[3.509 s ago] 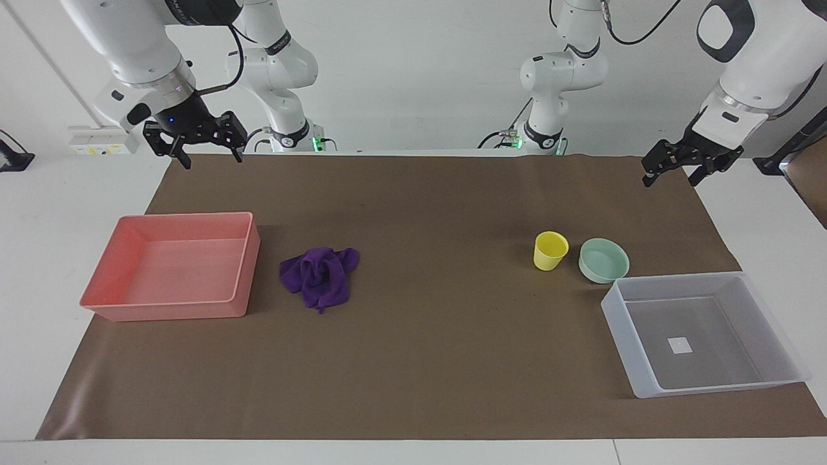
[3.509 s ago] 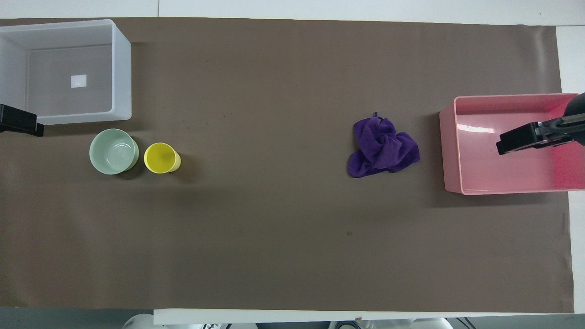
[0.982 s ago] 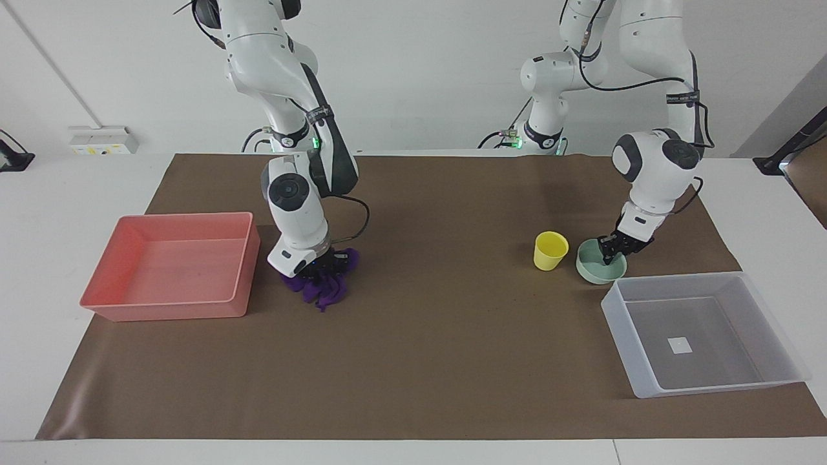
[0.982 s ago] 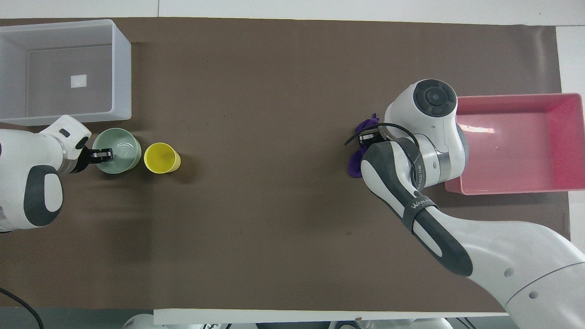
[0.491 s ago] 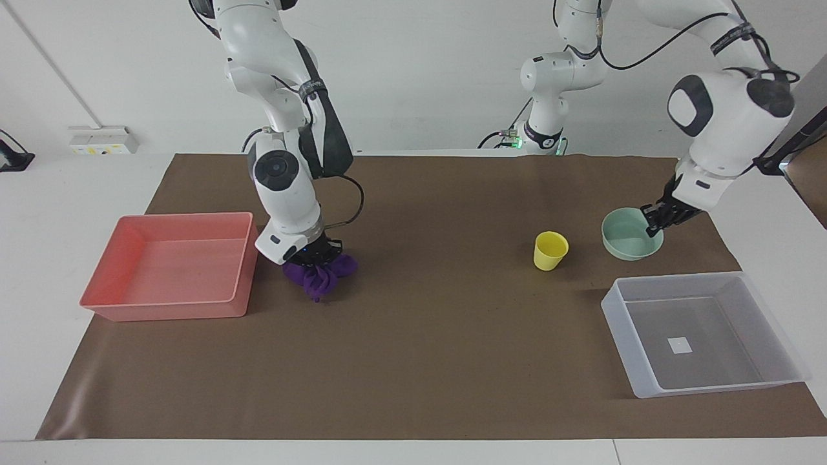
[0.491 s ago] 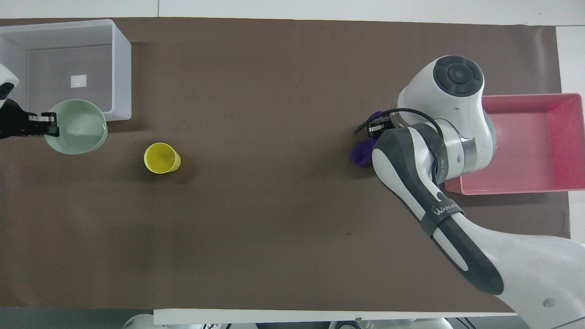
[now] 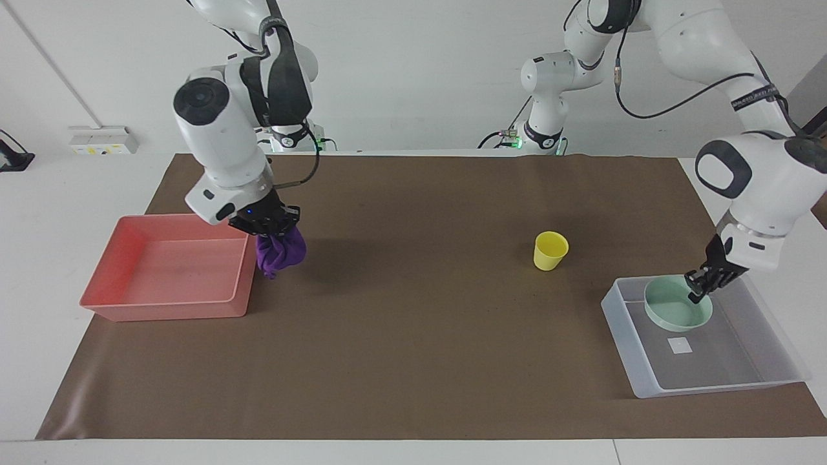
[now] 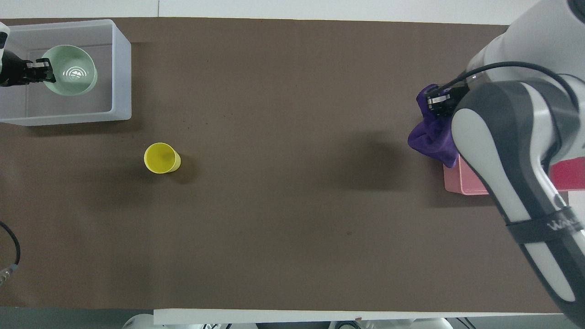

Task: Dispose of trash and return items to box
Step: 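Carry the cloth into the tray while the left gripper drops the bowl in the bin, then grasp the yellow cup with the left gripper and place it in the clear bin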

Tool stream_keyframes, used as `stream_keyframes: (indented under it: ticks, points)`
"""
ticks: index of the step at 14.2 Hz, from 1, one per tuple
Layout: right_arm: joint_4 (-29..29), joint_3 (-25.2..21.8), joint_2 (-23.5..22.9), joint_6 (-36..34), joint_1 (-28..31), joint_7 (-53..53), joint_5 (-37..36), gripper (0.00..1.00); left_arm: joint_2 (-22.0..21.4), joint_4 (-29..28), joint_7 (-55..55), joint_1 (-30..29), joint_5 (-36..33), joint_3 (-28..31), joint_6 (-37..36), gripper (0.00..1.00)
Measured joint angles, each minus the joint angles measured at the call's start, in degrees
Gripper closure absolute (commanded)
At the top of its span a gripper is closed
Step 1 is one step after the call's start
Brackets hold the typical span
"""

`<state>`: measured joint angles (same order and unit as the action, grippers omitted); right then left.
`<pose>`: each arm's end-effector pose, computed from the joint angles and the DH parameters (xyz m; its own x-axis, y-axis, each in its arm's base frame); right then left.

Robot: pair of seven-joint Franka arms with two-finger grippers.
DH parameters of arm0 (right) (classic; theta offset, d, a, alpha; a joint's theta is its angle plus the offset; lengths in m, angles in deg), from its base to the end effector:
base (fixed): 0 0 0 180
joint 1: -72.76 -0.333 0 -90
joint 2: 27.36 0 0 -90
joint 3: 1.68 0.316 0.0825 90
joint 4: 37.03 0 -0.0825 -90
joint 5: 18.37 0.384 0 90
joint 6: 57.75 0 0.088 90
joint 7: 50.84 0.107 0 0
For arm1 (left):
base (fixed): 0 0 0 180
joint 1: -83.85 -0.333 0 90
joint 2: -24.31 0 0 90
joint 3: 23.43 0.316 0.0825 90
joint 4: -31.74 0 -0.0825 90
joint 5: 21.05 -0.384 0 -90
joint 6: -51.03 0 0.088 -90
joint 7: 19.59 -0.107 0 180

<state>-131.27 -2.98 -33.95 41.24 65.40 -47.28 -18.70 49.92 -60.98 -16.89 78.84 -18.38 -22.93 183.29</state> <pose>0.5921 0.0629 0.5366 0.9985 0.0445 -0.0315 0.0449 -0.9989 0.0102 0.6963 0.0654 0.3900 0.9564 0.1692 0.2382 0.1623 -0.9855 0.0485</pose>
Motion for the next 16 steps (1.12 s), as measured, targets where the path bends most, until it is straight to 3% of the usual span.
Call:
stream_keyframes:
  ticks: [1,3,5,9,12,13,14,15,16]
  points:
    - [0.1,0.0,1.0,-1.1,2.0,-2.2,-0.6,1.0,3.0,1.5,0.0,-0.1,0.0,0.1,3.3,0.01]
    - [-0.2,-0.2,2.1,-2.4,6.7,-8.4,-1.0,1.0,5.2,2.7,0.0,0.1,0.0,0.1,4.8,0.0]
    - [-2.7,-0.2,2.6,-1.6,12.0,-14.9,-1.0,1.0,3.3,4.1,0.0,1.0,0.0,0.0,-0.8,0.0]
    - [-15.6,-0.3,5.0,10.1,17.4,-19.6,-1.0,0.98,-10.9,2.3,0.6,3.5,0.0,-0.1,-26.0,0.0]
    - [-22.8,-0.1,5.0,17.7,17.5,-19.6,-1.0,0.93,-22.0,-10.6,3.2,7.5,-0.1,-0.3,-30.9,0.0]
    - [-24.2,0.0,4.7,19.3,17.5,-19.6,-1.0,0.88,-24.8,-16.4,5.8,9.9,-0.1,-0.4,-30.1,0.0]
    - [-25.0,0.0,4.3,20.3,17.4,-19.6,-1.0,0.73,-27.1,-22.1,8.0,12.1,-0.1,-0.6,-27.8,0.0]
    - [-25.3,0.1,4.0,20.8,17.4,-19.6,-1.0,0.42,-28.9,-27.1,9.1,13.6,-0.1,-0.8,-24.6,0.0]
    - [-25.3,0.2,3.9,20.9,17.3,-19.6,-1.0,0.25,-30.3,-31.4,9.4,14.3,-0.1,-0.9,-20.9,0.0]
